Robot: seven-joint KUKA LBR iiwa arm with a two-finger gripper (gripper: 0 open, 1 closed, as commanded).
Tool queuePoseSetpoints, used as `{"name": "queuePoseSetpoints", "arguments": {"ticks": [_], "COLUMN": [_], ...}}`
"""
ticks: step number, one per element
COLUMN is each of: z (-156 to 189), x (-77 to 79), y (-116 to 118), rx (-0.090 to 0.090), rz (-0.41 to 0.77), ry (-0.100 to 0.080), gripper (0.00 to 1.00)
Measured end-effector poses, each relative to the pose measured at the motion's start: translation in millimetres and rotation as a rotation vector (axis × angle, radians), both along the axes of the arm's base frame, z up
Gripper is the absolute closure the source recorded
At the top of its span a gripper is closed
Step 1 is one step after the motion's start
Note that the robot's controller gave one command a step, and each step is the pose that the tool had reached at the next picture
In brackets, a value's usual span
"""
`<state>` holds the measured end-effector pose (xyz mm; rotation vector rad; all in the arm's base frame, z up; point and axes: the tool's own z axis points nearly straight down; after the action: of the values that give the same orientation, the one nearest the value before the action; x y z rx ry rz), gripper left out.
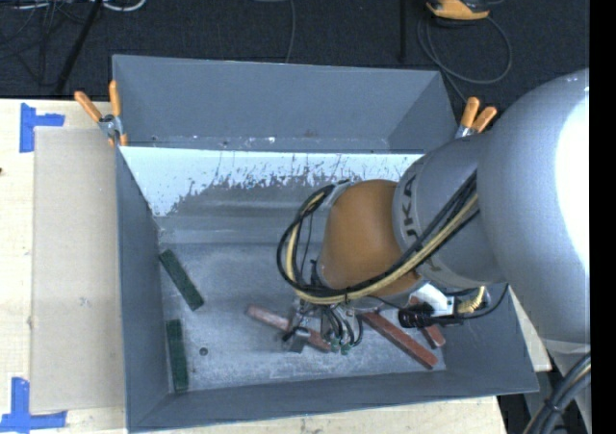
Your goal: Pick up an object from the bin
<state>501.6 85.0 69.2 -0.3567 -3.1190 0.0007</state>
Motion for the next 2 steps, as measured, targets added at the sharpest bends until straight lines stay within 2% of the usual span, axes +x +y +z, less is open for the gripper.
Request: {"name": "queuePoseSetpoints", "arguments": {"ticks": [1, 2], "z": [-0.1, 0.3], "x": [-0.1, 0.3], "y": [0.1, 0.0], "rx": [0.000, 0.000], "rz": [-0.001, -0.002], "ry": [0.000, -0.001], "gripper": [0.00, 1.00]}}
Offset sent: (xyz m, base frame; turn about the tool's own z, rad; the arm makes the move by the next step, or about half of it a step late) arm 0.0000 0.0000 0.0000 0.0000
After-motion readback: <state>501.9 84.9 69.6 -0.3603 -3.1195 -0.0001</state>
